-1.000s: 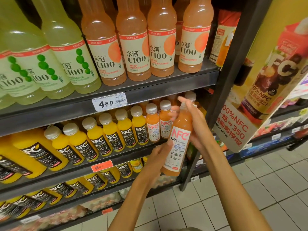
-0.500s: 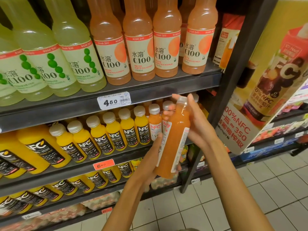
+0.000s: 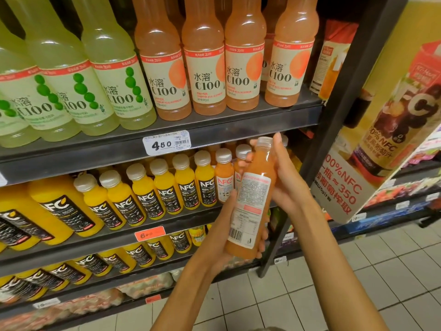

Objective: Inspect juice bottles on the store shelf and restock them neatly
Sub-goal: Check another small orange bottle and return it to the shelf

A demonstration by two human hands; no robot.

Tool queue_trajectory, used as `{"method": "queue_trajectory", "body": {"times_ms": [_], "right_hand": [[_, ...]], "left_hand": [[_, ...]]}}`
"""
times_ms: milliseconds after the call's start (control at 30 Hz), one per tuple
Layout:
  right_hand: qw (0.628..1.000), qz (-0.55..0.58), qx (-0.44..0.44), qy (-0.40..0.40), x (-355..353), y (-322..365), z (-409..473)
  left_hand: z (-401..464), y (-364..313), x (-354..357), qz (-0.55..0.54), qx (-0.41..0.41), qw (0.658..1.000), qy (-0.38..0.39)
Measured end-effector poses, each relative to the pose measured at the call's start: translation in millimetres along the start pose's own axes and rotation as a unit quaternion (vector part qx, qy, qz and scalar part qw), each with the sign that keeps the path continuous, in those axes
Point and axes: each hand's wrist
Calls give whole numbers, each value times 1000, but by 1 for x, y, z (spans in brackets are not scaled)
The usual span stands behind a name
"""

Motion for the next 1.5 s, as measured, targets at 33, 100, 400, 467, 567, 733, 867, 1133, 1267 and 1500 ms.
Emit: {"method": "queue_trajectory", "body": {"times_ms": [33,100,400,467,567,733,867,1133,1267,1500], "right_hand": [[999,39,-3,26,1,-1,0],[995,82,-4,60,5,-1,-1],[994,-71,30,-73,4,8,-3],[998,-34,38,-44,6,8,-6],[995,100,31,5,9,5,-10],[998,-34,-10,-48,6,8,-13],[989,-103,32,-102,3,10,-12],[948,182,248,-85,-1,-6,-13],[942,152,286,-83,-4,-18,-11],[938,215,259,-80,-5,-23,-13]], "left_hand": [[-2,0,1,-22,-21,999,25],[-3,3,4,-15,-33,999,25],[-4,-6,19,113,22,989,-93],[-10,-2,18,-49,-23,999,-4],[-13,0,20,-164,-89,980,70],[-11,1,16,-8,-41,999,-24],[-15,-4,21,57,-6,997,-52],[-25,-14,43,-288,-85,953,46],[-26,-14,49,-339,-84,937,33],[-26,-9,42,-286,-82,955,-2]]}}
Point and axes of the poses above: each hand's wrist, its own z-axis towards the middle knuckle, its own x-axis out of the palm, y = z × x, and after that the axes turned 10 degrees about -z, right-handed
